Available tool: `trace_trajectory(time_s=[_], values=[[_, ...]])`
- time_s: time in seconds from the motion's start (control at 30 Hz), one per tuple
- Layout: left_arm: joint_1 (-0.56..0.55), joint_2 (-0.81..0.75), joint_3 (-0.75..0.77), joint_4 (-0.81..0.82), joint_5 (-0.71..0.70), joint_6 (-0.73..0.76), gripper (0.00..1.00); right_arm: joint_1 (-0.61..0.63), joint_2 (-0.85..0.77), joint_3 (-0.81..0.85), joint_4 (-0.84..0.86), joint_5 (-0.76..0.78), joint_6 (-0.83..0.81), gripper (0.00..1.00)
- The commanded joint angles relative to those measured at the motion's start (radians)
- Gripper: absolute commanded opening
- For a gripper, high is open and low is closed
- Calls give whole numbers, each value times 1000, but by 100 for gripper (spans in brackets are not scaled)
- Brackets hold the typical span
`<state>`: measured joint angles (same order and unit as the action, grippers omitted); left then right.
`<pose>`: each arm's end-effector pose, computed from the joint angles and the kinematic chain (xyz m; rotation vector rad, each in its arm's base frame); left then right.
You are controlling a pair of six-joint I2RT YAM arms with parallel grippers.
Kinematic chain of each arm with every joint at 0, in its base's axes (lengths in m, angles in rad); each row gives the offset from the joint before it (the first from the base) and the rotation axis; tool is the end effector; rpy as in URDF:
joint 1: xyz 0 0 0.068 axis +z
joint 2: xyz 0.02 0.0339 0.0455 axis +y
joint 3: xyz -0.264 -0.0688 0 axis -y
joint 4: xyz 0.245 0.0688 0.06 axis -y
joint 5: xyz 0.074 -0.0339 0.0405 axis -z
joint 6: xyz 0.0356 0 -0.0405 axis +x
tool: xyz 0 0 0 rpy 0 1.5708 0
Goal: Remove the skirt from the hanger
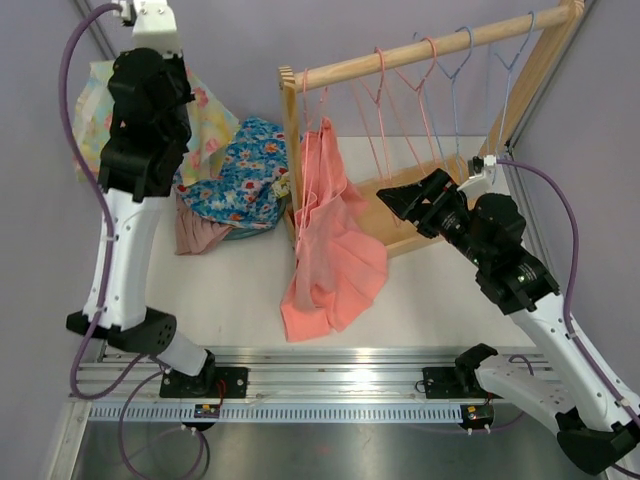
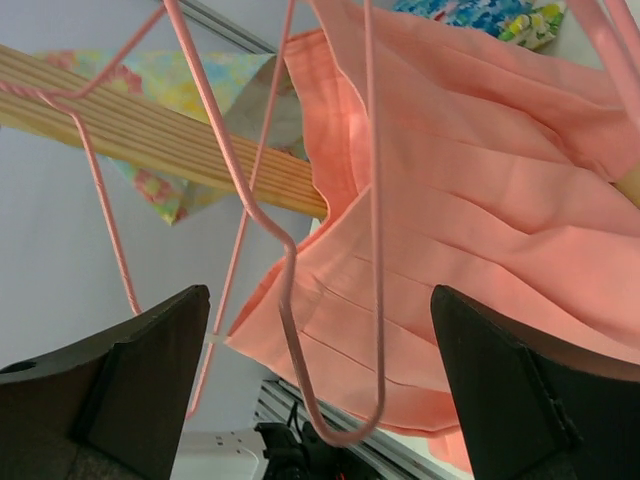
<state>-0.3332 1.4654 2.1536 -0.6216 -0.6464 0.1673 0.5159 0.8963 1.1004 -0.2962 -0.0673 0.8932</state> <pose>0.2391 -0.0600 0.5848 -0.1427 1.5213 0.3528 0.1658 0.0968 0.4180 0.2814 1.7669 1.1021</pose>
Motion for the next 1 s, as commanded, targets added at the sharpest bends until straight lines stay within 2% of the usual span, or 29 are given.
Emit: trace_trajectory(time_s=[0.0,0.1,0.23,0.27,0.3,0.33,0.37,0.47,0.53,0.57,0.73,0.87,0.97], values=[[14,156,177,77,172,-18,0,-2,-78,-63,2,37,-54,99],[37,265,241,94,234,-49,0,-1,-135,-118,28,12,-92,99],[49,349,183,146,194,-52,0,-1,-200,-154,86,-71,-161,99],[63,375,154,146,171,-70,4,-1,-210,-149,110,-92,-181,100],[71,383,126,145,136,-118,19,-1,-220,-142,120,-136,-191,99],[75,385,56,132,119,-141,77,-1,-221,-131,133,-161,-198,99],[80,383,25,119,100,-199,98,-1,-221,-107,152,-211,-209,99],[82,307,-139,91,82,-282,99,-1,-182,-41,143,-270,-226,100],[82,176,-259,112,80,-308,99,-2,-145,-25,150,-282,-227,99],[82,120,-373,120,88,-334,99,1,-131,-10,169,-298,-224,98],[74,-202,-633,57,221,-382,99,24,19,104,200,-362,-217,96],[63,-403,-839,-30,300,-431,99,104,160,252,200,-324,-257,94],[62,-557,-995,-95,294,-460,99,153,264,366,175,-295,-292,93]])
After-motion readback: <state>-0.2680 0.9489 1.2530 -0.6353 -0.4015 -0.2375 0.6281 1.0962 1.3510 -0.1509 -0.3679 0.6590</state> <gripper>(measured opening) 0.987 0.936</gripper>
